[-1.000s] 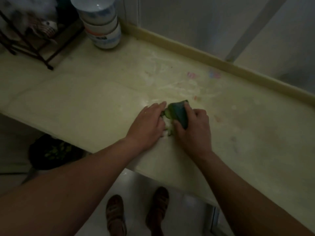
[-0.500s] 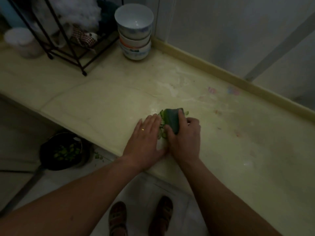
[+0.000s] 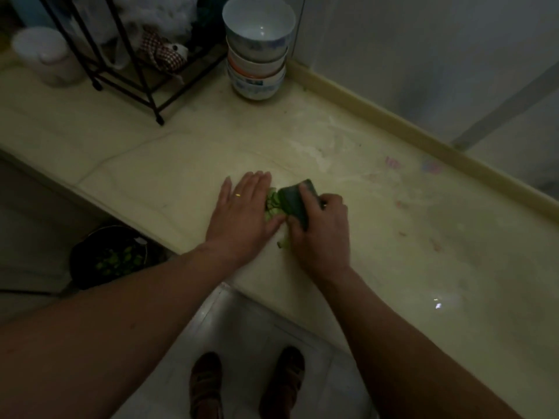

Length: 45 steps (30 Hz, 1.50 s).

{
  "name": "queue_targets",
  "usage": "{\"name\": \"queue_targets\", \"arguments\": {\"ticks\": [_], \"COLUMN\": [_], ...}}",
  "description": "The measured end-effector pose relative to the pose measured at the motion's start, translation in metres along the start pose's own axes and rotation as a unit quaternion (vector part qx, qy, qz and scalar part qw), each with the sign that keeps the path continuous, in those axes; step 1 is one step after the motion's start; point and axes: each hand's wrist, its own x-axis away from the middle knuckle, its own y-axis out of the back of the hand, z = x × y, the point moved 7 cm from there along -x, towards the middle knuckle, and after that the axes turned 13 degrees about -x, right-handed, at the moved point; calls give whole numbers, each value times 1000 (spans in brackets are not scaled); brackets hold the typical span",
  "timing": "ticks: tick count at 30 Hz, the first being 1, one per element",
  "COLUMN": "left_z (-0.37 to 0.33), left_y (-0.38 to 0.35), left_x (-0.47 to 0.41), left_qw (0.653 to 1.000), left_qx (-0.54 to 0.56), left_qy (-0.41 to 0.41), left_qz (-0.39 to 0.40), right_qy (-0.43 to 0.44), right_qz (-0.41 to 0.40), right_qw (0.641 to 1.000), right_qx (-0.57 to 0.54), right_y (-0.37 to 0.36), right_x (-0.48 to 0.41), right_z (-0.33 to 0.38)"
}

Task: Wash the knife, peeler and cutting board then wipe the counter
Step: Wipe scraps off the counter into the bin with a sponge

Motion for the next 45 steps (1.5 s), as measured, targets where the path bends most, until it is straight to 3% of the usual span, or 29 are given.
{"name": "queue_targets", "arguments": {"ticks": [5, 7, 13, 16, 19, 23, 27, 31, 34, 37, 41, 45], "left_z": [27, 16, 2, 32, 84, 134, 145, 153, 156, 155, 156, 160], "left_y": [5, 5, 7, 10, 17, 23, 22, 19, 23, 29, 31, 31], "left_x": [1, 0, 3, 3, 6, 24, 35, 41, 42, 34, 21, 15], "left_qw": [999, 997, 984, 983, 987, 990, 995, 997, 996, 996, 995, 993], "left_qx": [26, 35, 82, 132, 154, 141, 86, 35, 3, -13, -8, 33], "left_qy": [-15, -55, -152, -123, -40, 14, 6, 61, 85, 88, 92, 89], "left_qz": [27, 41, 52, 47, 33, 24, 55, 43, 14, 1, 25, 67], "right_qy": [-137, -170, -129, -136, -123, -104, -134, -154, -113, -16, 132, 143], "right_qz": [-96, -87, -30, -36, -6, -24, -56, 14, 42, 104, 231, 276], "right_qw": [986, 981, 991, 990, 989, 984, 986, 988, 993, 994, 964, 951], "right_qx": [-9, 26, 14, -25, -83, -144, -77, -7, -4, 3, 20, -10], "right_y": [63, 73, -3, -43, -77, -60, -5, -8, -29, -63, -91, -64], "right_x": [23, 57, 74, 34, -10, -39, -44, -68, -103, -133, -124, -92], "right_z": [-63, -72, 17, 56, 90, 96, 41, 11, 26, 63, 107, 93]}}
